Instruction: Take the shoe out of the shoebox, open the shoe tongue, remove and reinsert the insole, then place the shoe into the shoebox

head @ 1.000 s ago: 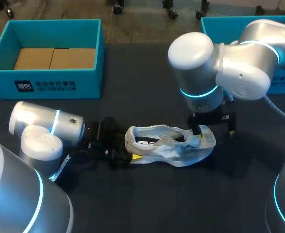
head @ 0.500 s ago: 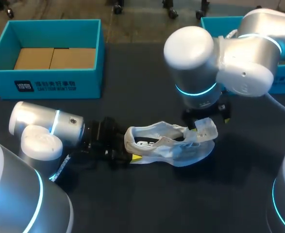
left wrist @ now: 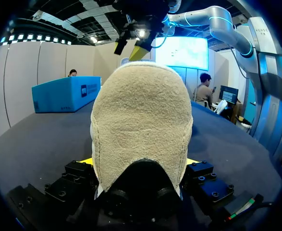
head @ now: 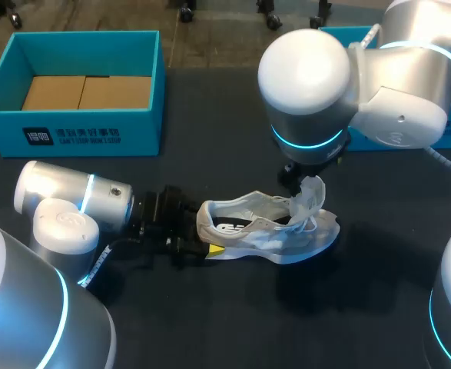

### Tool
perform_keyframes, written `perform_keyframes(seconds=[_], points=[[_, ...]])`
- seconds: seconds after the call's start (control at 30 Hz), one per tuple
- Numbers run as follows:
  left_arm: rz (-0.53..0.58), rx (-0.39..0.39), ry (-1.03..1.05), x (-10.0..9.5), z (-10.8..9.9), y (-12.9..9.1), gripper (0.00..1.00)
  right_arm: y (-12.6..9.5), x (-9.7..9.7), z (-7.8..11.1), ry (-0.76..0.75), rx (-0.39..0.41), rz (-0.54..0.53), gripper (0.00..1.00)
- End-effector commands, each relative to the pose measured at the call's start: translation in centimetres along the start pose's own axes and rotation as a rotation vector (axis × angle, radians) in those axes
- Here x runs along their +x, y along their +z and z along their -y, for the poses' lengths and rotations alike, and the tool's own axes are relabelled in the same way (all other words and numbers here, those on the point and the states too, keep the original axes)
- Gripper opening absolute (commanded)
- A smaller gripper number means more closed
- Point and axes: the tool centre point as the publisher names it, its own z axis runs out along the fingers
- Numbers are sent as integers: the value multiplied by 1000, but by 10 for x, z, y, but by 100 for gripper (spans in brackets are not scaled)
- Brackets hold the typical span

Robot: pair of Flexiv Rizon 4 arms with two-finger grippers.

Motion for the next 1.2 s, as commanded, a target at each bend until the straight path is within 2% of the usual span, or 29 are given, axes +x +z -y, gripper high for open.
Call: perform_keyframes(seconds=[0.03, 0.27, 0.47, 0.53, 0.57, 0.6, 0.7, 0.77, 0.97, 1.2], points=[[1, -2, 0, 1, 0, -1, 0, -14, -6, -3, -101, -56, -32, 100], [1, -2, 0, 1, 0, -1, 0, -25, 9, -26, -304, -128, -97, 100], [1, -2, 0, 1, 0, -1, 0, -33, 24, -37, -449, -142, -142, 99], [1, -2, 0, 1, 0, -1, 0, -35, 31, -40, -487, -145, -159, 75], [1, -2, 0, 1, 0, -1, 0, -35, 34, -40, -498, -145, -166, 49], [1, -2, 0, 1, 0, -1, 0, -35, 35, -40, -504, -145, -171, 46], [1, -2, 0, 1, 0, -1, 0, -33, 47, -42, -540, -161, -203, 14], [1, -2, 0, 1, 0, -1, 0, -32, 53, -43, -556, -171, -220, 0], [1, -2, 0, 1, 0, -1, 0, -19, 77, -45, -602, -188, -285, 0], [1, -2, 0, 1, 0, -1, 0, 4, 95, -43, -617, -205, -357, 0]])
